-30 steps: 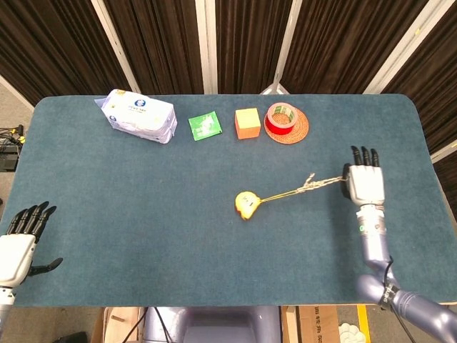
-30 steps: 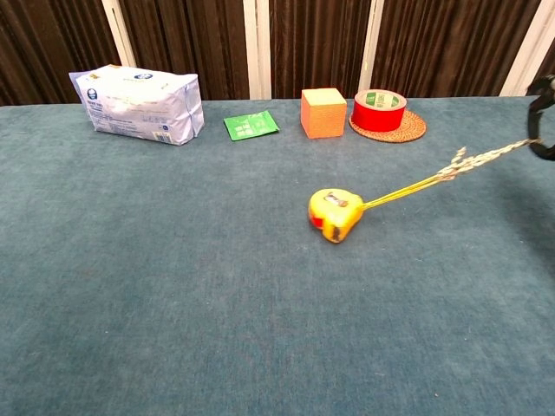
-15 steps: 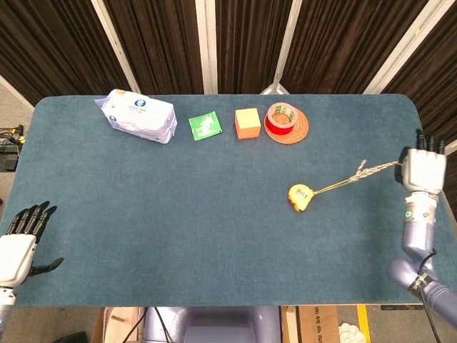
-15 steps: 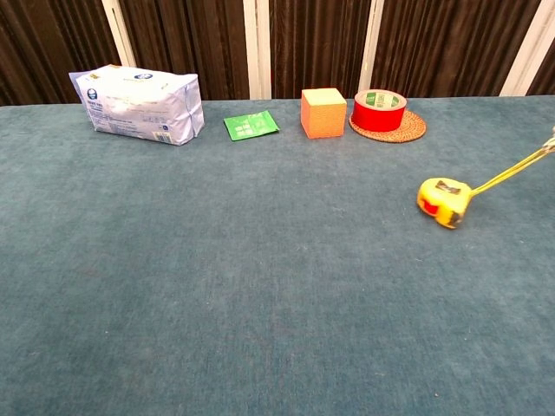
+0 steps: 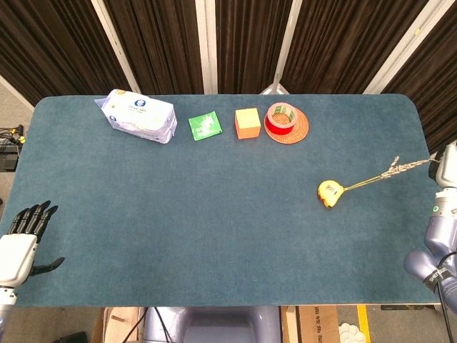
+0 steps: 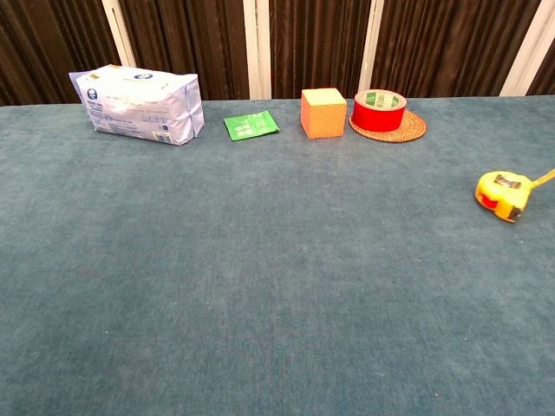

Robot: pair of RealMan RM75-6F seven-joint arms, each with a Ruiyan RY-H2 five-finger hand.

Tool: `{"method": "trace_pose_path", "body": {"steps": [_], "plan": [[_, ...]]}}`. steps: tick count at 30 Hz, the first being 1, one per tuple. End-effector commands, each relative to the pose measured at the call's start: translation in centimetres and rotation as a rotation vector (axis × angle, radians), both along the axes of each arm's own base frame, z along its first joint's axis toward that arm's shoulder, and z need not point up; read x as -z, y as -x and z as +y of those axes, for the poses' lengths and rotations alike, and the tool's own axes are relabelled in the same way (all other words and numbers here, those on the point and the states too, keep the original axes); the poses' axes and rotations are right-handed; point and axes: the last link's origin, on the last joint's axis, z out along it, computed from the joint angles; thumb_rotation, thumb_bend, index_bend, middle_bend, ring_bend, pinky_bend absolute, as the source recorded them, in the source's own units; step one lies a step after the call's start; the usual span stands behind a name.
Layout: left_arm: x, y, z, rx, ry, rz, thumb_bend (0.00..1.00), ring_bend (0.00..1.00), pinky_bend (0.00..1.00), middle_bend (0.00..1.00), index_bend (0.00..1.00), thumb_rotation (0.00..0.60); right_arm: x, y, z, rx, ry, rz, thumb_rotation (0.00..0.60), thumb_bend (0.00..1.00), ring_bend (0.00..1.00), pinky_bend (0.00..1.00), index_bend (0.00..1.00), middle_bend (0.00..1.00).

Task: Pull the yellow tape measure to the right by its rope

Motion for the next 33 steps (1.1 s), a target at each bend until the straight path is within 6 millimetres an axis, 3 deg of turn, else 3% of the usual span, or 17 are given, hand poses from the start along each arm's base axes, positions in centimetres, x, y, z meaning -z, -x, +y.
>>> {"method": "trace_pose_path", "body": {"steps": [1, 4, 5, 7, 9, 11, 17, 24, 29, 33], "plan": [[0.0, 0.0, 0.0, 0.0, 0.001, 0.002, 0.0, 0.0, 0.0, 0.0, 0.0, 0.6, 0.2, 0.1, 0.1, 0.003, -0.011, 0.008, 0.6, 0.45, 0.0, 0.0, 0.62, 0.12], [0.0, 0.0, 0.0, -0.001, 0.0, 0.001, 0.0, 0.0, 0.0, 0.0, 0.0, 0.6, 0.9, 0.0, 0.2, 0.002, -0.033, 0.001, 0.6, 0.45, 0.0, 0.0, 0.59, 0.12], [0.0, 0.0, 0.0, -0.001, 0.001, 0.001, 0.0, 0.0, 0.0, 0.0, 0.0, 0.6, 1.1, 0.0, 0.3, 0.004, -0.042, -0.005, 0.6, 0.45, 0.0, 0.0, 0.54, 0.11], [0.0, 0.0, 0.0, -0.001, 0.001, 0.001, 0.0, 0.0, 0.0, 0.0, 0.0, 0.6, 1.5, -0.1, 0.4, 0.005, -0.053, -0.012, 0.6, 0.45, 0.0, 0.0, 0.37, 0.07], [0.0, 0.0, 0.0, -0.002, 0.001, 0.001, 0.0, 0.0, 0.0, 0.0, 0.0, 0.6, 2.0, -0.2, 0.6, 0.003, -0.07, -0.02, 0.6, 0.45, 0.0, 0.0, 0.12, 0.01], [0.0, 0.0, 0.0, -0.002, 0.001, 0.0, 0.0, 0.0, 0.0, 0.0, 0.0, 0.6, 2.5, -0.3, 0.8, 0.003, -0.09, -0.025, 0.6, 0.45, 0.0, 0.0, 0.01, 0.0], [-0.1, 0.0, 0.0, -0.003, 0.002, -0.002, 0.0, 0.0, 0.0, 0.0, 0.0, 0.6, 3.8, -1.0, 1.6, -0.015, -0.117, -0.07, 0.6, 0.45, 0.0, 0.0, 0.0, 0.0], [-0.2, 0.1, -0.1, 0.0, 0.0, -0.003, 0.0, 0.0, 0.0, 0.0, 0.0, 0.6, 5.2, -3.7, 4.1, -0.135, -0.165, -0.148, 0.6, 0.45, 0.0, 0.0, 0.0, 0.0], [-0.3, 0.1, -0.1, 0.003, 0.001, 0.0, 0.0, 0.0, 0.0, 0.0, 0.0, 0.6, 5.8, -6.1, 8.2, -0.264, -0.226, -0.207, 0.6, 0.45, 0.0, 0.0, 0.0, 0.0], [-0.4, 0.2, -0.2, 0.008, -0.002, 0.024, 0.0, 0.0, 0.0, 0.0, 0.0, 0.6, 6.3, -7.4, 13.5, -0.348, -0.31, -0.244, 0.6, 0.45, 0.0, 0.0, 0.0, 0.0]]}}
